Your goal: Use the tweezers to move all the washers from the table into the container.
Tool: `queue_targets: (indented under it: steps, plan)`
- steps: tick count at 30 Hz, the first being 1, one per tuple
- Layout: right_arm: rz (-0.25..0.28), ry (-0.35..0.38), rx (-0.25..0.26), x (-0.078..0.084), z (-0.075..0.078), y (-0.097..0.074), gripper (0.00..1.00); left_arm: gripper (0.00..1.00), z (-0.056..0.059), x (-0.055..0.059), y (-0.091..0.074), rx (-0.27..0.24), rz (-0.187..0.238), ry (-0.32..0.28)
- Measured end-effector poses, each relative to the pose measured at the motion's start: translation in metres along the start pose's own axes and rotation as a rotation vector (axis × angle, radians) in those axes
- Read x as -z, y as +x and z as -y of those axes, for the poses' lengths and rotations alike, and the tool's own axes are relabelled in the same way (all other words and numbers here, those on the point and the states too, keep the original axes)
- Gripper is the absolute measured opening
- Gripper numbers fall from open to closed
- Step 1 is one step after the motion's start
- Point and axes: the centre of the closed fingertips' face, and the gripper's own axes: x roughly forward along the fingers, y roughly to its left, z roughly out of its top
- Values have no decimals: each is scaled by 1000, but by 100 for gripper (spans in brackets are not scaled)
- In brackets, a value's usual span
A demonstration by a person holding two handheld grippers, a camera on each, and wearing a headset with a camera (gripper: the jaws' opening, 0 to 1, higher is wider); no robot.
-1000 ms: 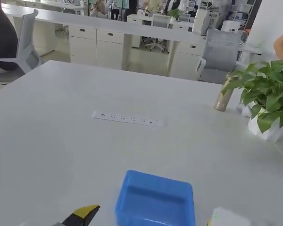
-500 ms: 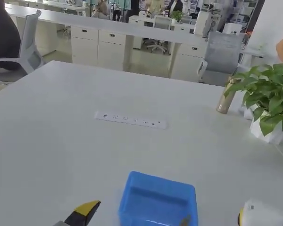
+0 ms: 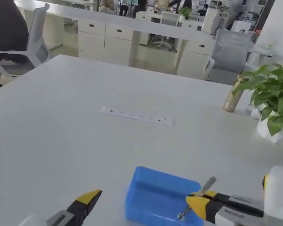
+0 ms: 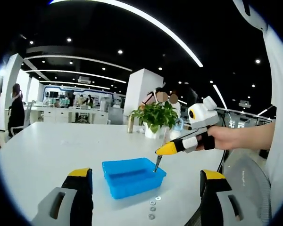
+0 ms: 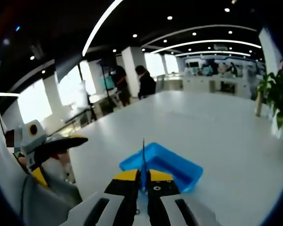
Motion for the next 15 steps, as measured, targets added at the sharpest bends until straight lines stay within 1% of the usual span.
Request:
queue_targets:
  steps: [3,4,6,8,9,10,13,15]
  plan:
    - [-5,80,35,3,19,7,3,96,1,2,0,3,-10,11]
    - [11,105,43,2,26,11,3,96,1,2,0,6,-12,15]
    - [15,145,47,3,33,15,3,96,2,3,1,7,-19,20]
    - [-7,126,74,7,44,21,3,96,2,4,1,9,-24,23]
    - [-32,113,86,11,48,24,3,96,2,5,1,8,-29,26]
    - [-37,101,88,12,49,27,3,96,2,6,1,6,-33,28]
    - [-50,102,86,17,52,35,3,96,1,7,1,6,-37,30]
    - [-76,81,92,23,54,41,3,96,1,7,1,5,-40,32]
